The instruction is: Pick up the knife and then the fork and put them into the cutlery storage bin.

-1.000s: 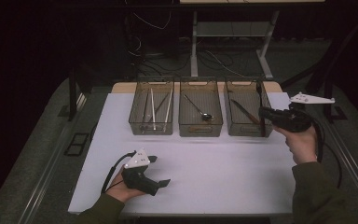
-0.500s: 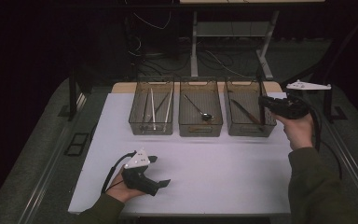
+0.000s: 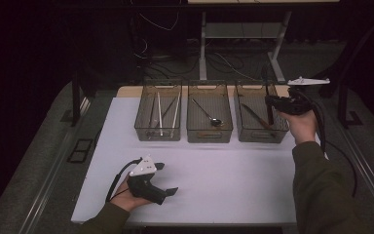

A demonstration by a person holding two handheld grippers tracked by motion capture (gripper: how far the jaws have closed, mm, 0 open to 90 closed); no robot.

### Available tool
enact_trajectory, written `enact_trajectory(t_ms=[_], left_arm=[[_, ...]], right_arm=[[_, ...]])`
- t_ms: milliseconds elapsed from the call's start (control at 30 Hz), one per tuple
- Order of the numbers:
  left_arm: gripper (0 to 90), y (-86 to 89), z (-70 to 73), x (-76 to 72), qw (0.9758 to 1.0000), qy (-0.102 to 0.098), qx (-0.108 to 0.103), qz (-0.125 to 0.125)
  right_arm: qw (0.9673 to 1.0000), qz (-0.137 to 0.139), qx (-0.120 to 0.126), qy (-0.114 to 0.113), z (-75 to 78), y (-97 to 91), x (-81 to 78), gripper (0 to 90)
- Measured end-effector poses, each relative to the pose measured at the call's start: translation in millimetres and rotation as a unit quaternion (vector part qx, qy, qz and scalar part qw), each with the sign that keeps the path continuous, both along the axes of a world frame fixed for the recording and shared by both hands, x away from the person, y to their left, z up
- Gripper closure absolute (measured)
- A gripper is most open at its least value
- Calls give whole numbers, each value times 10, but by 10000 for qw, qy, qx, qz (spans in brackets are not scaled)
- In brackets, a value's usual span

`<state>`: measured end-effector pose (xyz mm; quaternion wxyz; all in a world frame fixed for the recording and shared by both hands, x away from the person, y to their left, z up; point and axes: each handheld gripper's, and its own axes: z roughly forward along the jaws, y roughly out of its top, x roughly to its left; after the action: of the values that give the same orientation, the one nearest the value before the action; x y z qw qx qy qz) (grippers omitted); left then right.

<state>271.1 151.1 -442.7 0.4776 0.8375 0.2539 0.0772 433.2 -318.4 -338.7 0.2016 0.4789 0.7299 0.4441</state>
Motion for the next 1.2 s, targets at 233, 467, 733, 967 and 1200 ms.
enact_trajectory(t_ms=[233,467,733,967,1200], left_arm=[[16,1,1,0,10000,-3,-14,-7],[16,1,3,-1,10000,-16,-21,-23],[16,-1,4,-2,10000,-25,-10,-33],[16,-2,4,-2,10000,-25,-4,-35],[16,-3,5,-4,10000,-17,-5,-36]], right_arm=[[9988,-116,-301,370,-193,26,138,775],[9961,-110,-570,666,-335,92,205,774],[9915,-89,-797,1026,-431,136,242,774],[9866,-37,-1067,1232,-492,121,268,774],[9822,-10,-1234,1420,-530,133,286,761]])
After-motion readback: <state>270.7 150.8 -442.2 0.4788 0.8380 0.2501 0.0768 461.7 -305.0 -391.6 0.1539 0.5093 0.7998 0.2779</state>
